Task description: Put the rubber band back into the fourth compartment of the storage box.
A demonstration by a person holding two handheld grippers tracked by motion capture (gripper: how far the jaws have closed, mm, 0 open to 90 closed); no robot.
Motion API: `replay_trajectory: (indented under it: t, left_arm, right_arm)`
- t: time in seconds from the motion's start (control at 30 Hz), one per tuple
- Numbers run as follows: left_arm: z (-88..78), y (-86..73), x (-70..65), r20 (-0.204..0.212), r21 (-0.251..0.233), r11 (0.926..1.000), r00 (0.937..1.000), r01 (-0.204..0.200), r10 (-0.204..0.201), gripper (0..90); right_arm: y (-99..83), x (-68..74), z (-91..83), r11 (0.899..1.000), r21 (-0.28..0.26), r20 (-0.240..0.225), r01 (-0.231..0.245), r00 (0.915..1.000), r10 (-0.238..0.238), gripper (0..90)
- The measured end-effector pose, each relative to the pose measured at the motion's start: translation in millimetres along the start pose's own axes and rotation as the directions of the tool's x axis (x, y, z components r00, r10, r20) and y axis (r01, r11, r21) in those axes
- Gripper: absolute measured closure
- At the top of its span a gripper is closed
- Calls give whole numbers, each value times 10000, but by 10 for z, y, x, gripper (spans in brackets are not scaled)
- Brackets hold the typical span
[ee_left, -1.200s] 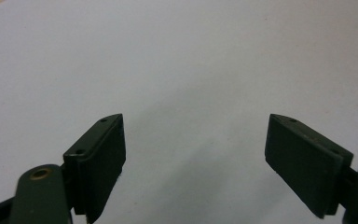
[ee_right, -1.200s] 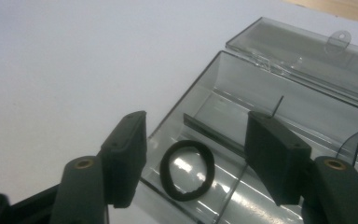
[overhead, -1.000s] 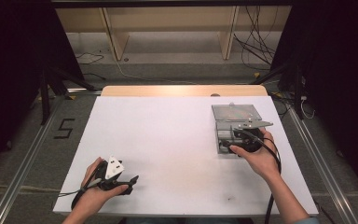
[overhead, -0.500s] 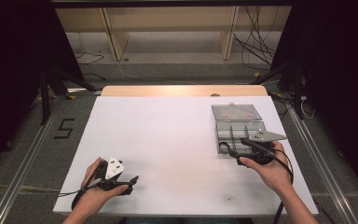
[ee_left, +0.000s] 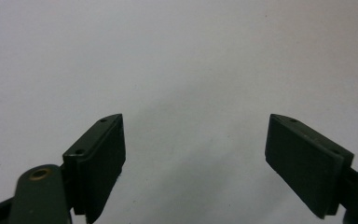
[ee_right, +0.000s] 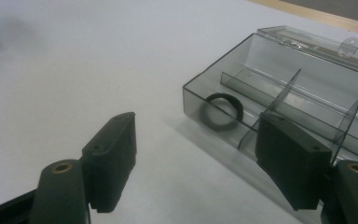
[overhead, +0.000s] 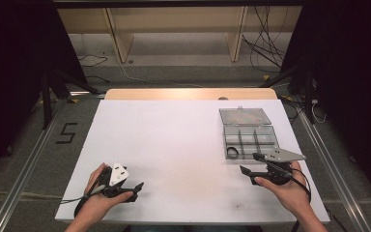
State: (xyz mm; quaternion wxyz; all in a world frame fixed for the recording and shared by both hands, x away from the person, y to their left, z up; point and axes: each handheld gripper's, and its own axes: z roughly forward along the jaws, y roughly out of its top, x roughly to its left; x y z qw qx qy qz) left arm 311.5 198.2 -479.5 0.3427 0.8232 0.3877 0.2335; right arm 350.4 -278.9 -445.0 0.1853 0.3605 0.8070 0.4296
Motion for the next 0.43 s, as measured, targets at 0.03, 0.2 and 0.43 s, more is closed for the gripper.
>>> replay_trajectory:
  t: [0.03, 0.2, 0.43]
  left_arm:
    - [-1, 0, 2, 2, 17, 10000, 10000, -13, 13, 197]
    - [1, 1, -2, 30, 46, 10000, 10000, -27, 27, 197]
    - [5, 2, 0, 27, 67, 10000, 10000, -36, 36, 198]
  right_arm:
    - [-10, 8, -5, 10000, 23, -12, 9, 10000, -9, 301]
    - [-42, 14, -10, 10000, -9, -39, -8, 10000, 8, 300]
    - [-63, 10, -12, 10000, 80, -42, -17, 10000, 18, 301]
